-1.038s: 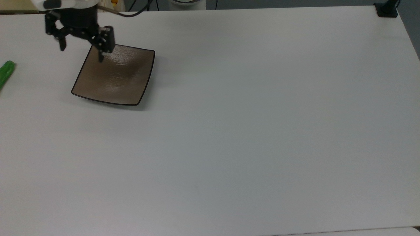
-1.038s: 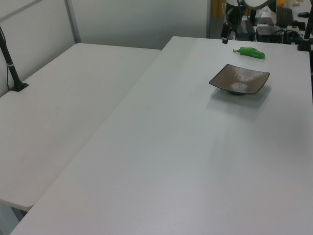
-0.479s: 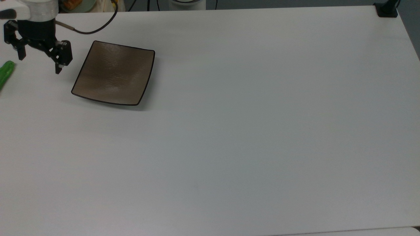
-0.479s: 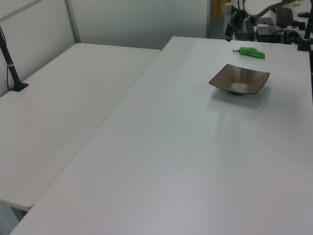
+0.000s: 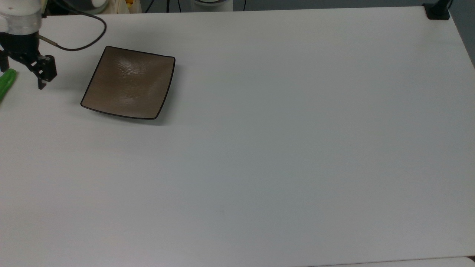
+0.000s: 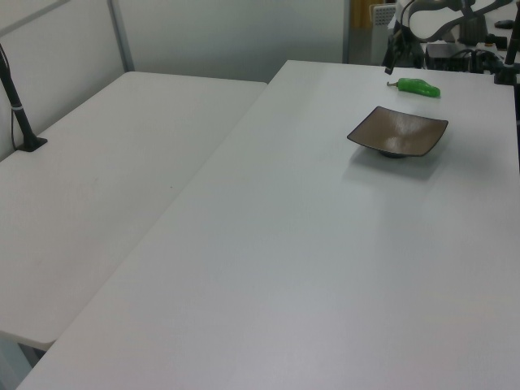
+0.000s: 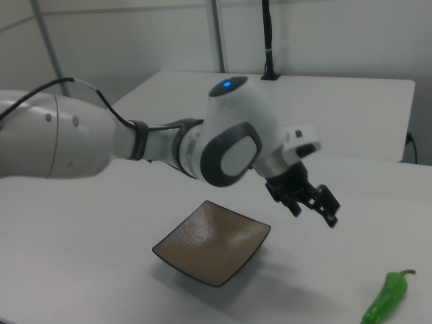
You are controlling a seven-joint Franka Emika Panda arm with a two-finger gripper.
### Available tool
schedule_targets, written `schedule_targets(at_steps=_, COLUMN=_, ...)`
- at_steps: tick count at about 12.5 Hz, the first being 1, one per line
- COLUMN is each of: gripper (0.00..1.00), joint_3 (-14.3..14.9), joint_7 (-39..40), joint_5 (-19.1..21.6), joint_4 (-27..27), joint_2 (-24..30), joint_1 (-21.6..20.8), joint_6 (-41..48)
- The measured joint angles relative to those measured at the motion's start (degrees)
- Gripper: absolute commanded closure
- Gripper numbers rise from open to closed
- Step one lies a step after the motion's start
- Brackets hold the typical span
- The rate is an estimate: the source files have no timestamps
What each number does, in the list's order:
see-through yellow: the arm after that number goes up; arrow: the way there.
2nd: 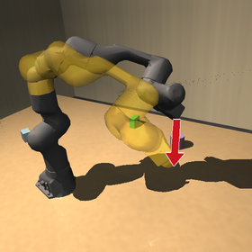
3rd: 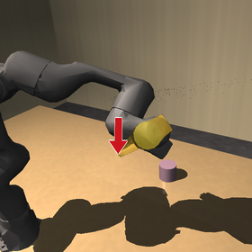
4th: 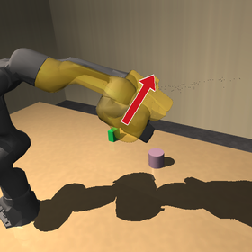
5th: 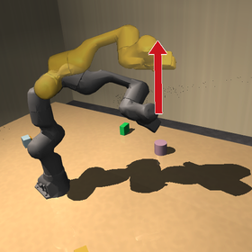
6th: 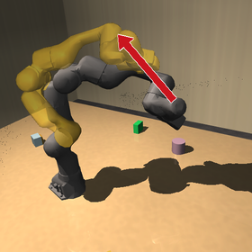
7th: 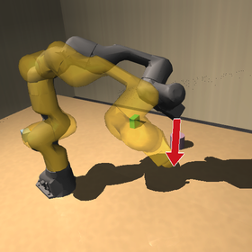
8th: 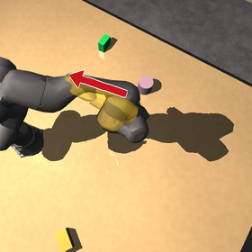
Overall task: Chili peppers are placed on a ceramic plate
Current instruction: 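Lower the gripper onto the green chili pepper and close on it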
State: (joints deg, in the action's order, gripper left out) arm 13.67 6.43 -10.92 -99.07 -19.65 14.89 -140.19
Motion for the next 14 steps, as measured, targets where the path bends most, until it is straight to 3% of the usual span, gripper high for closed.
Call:
schedule_targets(at_steps=3, gripper=0.0, joint_3=0.0, joint_7=5.1, joint_5=6.3, joint_4=0.3, joint_2=-1.6, joint_1=4.5, joint_6=-2.9)
schedule_targets(at_steps=5, gripper=0.0, joint_3=0.0, joint_7=8.5, joint_5=8.2, joint_4=0.4, joint_2=-3.0, joint_1=6.6, joint_6=-5.1)
schedule_targets(at_steps=9, gripper=0.0, joint_3=0.0, joint_7=10.5, joint_5=15.1, joint_4=0.5, joint_2=-7.8, joint_1=8.2, joint_6=-12.8)
schedule_targets(at_steps=14, gripper=0.0, joint_3=0.0, joint_7=13.0, joint_5=15.4, joint_4=0.7, joint_2=-10.4, joint_1=9.7, joint_6=-14.7)
